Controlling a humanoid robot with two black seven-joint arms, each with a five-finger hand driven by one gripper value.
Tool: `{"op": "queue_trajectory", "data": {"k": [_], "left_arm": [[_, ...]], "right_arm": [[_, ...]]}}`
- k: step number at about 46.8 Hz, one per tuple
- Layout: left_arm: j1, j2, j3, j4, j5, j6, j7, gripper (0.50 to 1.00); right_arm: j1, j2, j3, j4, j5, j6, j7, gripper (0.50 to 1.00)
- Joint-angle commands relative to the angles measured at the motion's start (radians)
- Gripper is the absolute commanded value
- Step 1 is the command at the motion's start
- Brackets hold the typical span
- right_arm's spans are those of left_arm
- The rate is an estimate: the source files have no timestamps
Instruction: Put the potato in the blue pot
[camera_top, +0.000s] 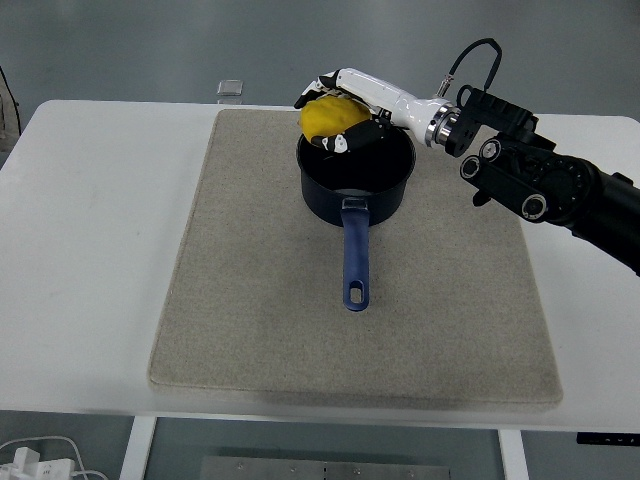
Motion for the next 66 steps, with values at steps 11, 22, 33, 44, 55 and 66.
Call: {"op": "queue_trajectory", "data": {"k": [11, 22, 33, 44, 55, 66], "left_arm": [[0.0, 0.0, 0.0, 0.0, 0.0, 0.0, 0.0, 0.999], [0.0, 0.0, 0.0, 0.0, 0.0, 0.0, 0.0, 0.999], [0.0, 0.0, 0.0, 0.0, 0.0, 0.0, 0.0, 0.999], [0.0, 0.0, 0.0, 0.0, 0.0, 0.0, 0.0, 0.999], [0.0, 0.0, 0.0, 0.0, 0.0, 0.0, 0.0, 0.999], [0.0, 0.0, 0.0, 0.0, 0.0, 0.0, 0.0, 0.999]], "right_arm": [[-0.03, 0.029, 0.002, -0.026, -0.004, -0.005, 0.0, 0.5], [-0.054, 0.04, 0.003, -0.058, -0.004, -0.013, -0.001, 0.5], [-0.06, 0.04, 0.008, -0.072, -0.001, -0.015, 0.0, 0.5], [-0.065, 0.04, 0.014, -0.072, 0.001, -0.015, 0.0, 0.58], [-0.068, 0.04, 0.017, -0.072, 0.001, -0.015, 0.0, 0.801], [-0.068, 0.04, 0.02, -0.07, 0.003, -0.015, 0.0, 0.901]]}}
